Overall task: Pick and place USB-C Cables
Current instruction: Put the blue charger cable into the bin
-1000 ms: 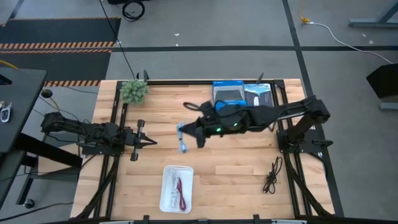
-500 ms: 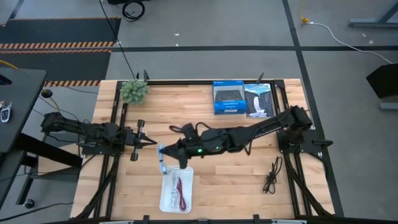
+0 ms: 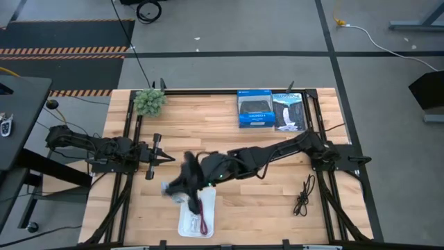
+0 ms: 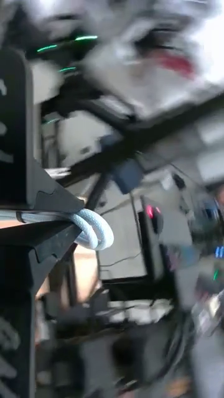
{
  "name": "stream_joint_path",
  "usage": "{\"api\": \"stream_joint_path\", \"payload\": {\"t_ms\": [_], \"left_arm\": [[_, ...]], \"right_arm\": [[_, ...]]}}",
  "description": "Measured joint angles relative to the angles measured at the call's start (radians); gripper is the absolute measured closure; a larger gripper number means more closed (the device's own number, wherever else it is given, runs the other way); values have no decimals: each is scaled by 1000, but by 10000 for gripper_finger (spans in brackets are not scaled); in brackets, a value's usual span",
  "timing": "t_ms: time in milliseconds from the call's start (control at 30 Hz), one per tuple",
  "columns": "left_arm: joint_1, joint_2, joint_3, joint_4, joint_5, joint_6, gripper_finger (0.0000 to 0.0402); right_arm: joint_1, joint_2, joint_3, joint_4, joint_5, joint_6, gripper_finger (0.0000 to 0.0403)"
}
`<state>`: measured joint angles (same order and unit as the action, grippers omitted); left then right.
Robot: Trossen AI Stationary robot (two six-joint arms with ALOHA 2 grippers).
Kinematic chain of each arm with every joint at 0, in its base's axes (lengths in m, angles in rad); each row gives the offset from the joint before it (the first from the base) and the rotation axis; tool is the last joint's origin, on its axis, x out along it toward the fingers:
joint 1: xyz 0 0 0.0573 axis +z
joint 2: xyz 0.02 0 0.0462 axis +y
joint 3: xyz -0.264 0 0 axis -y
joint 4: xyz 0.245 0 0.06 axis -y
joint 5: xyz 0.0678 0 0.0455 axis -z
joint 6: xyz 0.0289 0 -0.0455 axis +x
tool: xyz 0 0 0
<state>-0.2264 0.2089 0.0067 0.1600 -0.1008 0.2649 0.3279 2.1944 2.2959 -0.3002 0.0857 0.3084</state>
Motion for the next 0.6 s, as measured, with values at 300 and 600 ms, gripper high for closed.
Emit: {"api": "stream_joint_path", "payload": {"t_ms": [300, 600], "left_arm": [[0, 0, 0, 0, 0, 0, 390], [0, 0, 0, 1, 0, 0, 390]], "right_arm": [[33, 87, -1, -82, -91, -551, 382], [57, 123, -18, -228, -90, -689, 382]]}}
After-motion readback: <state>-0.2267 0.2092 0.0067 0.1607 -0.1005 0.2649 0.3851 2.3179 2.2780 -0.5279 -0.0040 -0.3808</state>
